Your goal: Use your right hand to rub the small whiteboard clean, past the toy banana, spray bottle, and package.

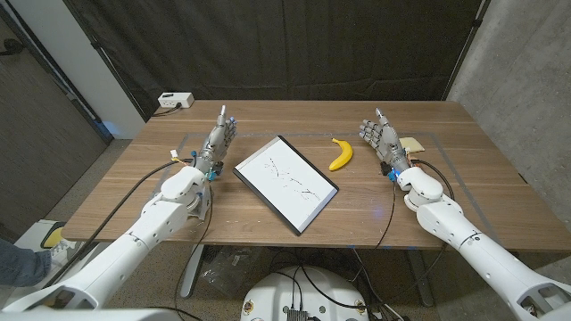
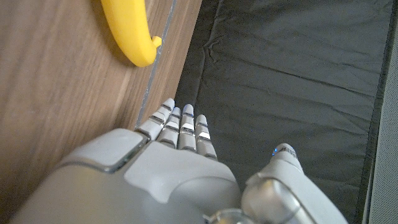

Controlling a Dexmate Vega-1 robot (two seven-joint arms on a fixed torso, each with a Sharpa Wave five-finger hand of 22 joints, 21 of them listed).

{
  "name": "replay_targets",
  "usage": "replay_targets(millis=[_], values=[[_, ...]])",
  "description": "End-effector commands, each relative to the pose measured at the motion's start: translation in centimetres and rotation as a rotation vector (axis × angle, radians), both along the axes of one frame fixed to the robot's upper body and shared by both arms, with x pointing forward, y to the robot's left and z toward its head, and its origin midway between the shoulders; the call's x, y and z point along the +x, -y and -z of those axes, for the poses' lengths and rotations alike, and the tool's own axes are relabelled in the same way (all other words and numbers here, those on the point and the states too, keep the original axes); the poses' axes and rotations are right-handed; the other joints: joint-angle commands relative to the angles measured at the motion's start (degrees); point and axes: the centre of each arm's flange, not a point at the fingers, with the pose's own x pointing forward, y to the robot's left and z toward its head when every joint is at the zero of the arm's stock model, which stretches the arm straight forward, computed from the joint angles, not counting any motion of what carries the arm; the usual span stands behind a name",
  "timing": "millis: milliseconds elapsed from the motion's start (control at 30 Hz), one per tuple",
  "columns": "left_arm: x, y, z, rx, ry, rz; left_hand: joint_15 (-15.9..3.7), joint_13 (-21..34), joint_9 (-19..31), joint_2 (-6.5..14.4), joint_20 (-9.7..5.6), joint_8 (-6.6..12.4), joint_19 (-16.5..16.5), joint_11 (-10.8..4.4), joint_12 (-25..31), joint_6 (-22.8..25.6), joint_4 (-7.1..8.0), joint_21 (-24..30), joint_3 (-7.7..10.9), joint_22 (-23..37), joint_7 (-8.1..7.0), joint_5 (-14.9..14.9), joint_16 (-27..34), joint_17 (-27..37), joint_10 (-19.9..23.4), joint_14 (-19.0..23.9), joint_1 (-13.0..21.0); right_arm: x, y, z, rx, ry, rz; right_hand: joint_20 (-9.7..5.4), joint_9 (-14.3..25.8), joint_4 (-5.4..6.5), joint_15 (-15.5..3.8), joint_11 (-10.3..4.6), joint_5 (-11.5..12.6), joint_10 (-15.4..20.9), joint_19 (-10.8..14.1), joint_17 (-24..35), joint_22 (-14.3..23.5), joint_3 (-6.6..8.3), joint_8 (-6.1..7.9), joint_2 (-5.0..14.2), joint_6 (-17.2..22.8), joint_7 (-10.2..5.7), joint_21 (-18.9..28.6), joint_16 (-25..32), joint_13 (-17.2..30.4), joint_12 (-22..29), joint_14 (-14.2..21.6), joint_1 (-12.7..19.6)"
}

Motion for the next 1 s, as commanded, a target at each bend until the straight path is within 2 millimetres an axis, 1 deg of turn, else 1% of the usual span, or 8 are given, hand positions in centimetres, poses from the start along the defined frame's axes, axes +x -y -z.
replay_targets(millis=[33, 233, 400, 533, 833, 900, 967, 1000], values=[[-1.9, -2.3, 0.2, 0.000, 0.009, 0.074, 0.37, 0.19, 0.14, 0.03, 0.31, 0.08, -0.08, 0.62, 0.42, -0.16, -0.47, 0.47, 0.10, 0.07, 0.24, 0.54, 0.34, 0.17, -0.06, 0.01, 0.77, -2.2, -0.9, 0.2, -0.023, 0.024, 0.023, 0.24, 0.28, -0.08, 0.13, -0.09, 0.20, 0.71, 0.49, 0.16, 0.09, 0.22, 0.22, 0.00, 0.45, -0.32, 0.43, 0.42, 0.12, 0.57, 0.55, 0.62], [-2.1, -3.2, -0.2, -0.011, 0.022, 0.129, 0.63, 0.20, 0.18, 1.47, 0.74, 0.35, 0.76, 0.79, 0.63, 0.02, -1.13, 0.87, 1.19, 0.05, 0.37, 0.38, 0.57, 0.14, 0.24, 0.63, 2.49, -3.3, -0.8, 0.2, -0.005, 0.072, 0.044, 0.37, 0.30, -0.15, 0.10, -0.16, 0.20, 0.77, 0.64, 0.15, 0.10, 0.24, 0.69, 0.12, 1.60, -0.80, 0.48, 0.45, 0.14, 0.61, 0.72, 0.71], [-2.5, -3.1, -0.8, 0.039, -0.010, 0.140, 0.75, 0.21, 0.21, 2.26, 0.98, 0.42, 1.20, 1.12, 0.72, 0.01, -1.59, 1.04, 1.82, 0.04, 0.53, 0.19, 0.66, 0.12, 0.40, 0.96, 3.62, -4.3, -0.8, -0.6, -0.028, 0.165, 0.040, -0.19, 0.35, -0.41, -0.83, -1.05, 0.19, 1.93, 2.71, 0.11, 0.09, 0.30, 1.04, 0.30, 2.79, -1.43, 1.20, 0.93, 0.17, 1.05, 2.42, 1.07], [-2.4, -3.1, -0.7, 0.027, -0.040, 0.198, 1.55, 0.22, 0.27, 3.81, 2.36, 0.65, 4.43, 1.74, 0.94, 0.29, -2.77, 2.15, 3.09, 0.06, 0.94, -0.77, 0.93, 0.13, 0.93, 2.41, 6.38, -4.8, -0.9, -1.1, -0.035, 0.188, 0.052, -0.37, 0.37, -0.58, -0.96, -1.31, 0.19, 2.50, 3.21, 0.09, 0.08, 0.35, 1.03, 0.37, 2.91, -1.75, 1.32, 1.01, 0.18, 1.24, 2.97, 1.32], [-2.7, -4.1, -0.6, -0.043, -0.128, 0.248, 2.29, 0.25, 0.32, 4.46, 3.76, 0.99, 7.08, 2.27, 1.38, 1.29, -3.61, 2.90, 3.70, 0.17, 1.74, -1.94, 1.41, 0.21, 2.32, 4.73, 8.28, -5.2, -0.8, -0.8, -0.058, 0.162, 0.060, -0.32, 0.38, -0.74, -0.99, -1.14, 0.18, 2.85, 3.37, 0.08, 0.07, 0.40, 0.98, 0.44, 2.95, -2.22, 1.30, 0.96, 0.18, 1.33, 3.20, 1.56], [-3.0, -4.3, -1.1, -0.035, -0.151, 0.253, 2.45, 0.26, 0.33, 4.88, 4.79, 1.00, 8.39, 2.38, 1.51, 1.45, -3.98, 3.28, 4.07, 0.20, 1.80, -2.38, 1.54, 0.23, 2.86, 5.61, 9.14, -5.3, -0.7, -0.6, -0.059, 0.158, 0.068, -0.28, 0.38, -0.76, -1.00, -1.19, 0.18, 2.83, 3.38, 0.08, 0.07, 0.41, 0.98, 0.45, 2.96, -2.24, 1.30, 0.94, 0.19, 1.31, 3.20, 1.58], [-3.2, -4.4, -1.6, -0.026, -0.173, 0.275, 2.81, 0.27, 0.37, 5.35, 6.98, 1.10, 11.61, 2.55, 1.49, 2.10, -4.50, 4.24, 4.54, 0.26, 2.05, -3.39, 1.59, 0.29, 3.35, 6.97, 10.41, -5.3, -0.7, -0.5, -0.063, 0.152, 0.066, -0.22, 0.38, -0.78, -0.89, -1.20, 0.17, 2.80, 3.35, 0.07, 0.07, 0.41, 0.97, 0.46, 2.96, -2.24, 1.27, 0.92, 0.19, 1.29, 3.23, 1.61], [-3.3, -4.5, -1.9, -0.018, -0.186, 0.279, 3.01, 0.28, 0.38, 5.33, 7.51, 1.14, 12.07, 2.94, 1.53, 2.31, -4.57, 4.36, 4.56, 0.27, 2.25, -3.59, 1.60, 0.32, 3.56, 7.21, 10.56, -5.3, -0.7, -0.4, -0.067, 0.150, 0.065, -0.22, 0.39, -0.79, -0.91, -1.21, 0.17, 2.78, 3.34, 0.07, 0.07, 0.42, 0.95, 0.46, 2.93, -2.27, 1.27, 0.92, 0.19, 1.28, 3.23, 1.62]])
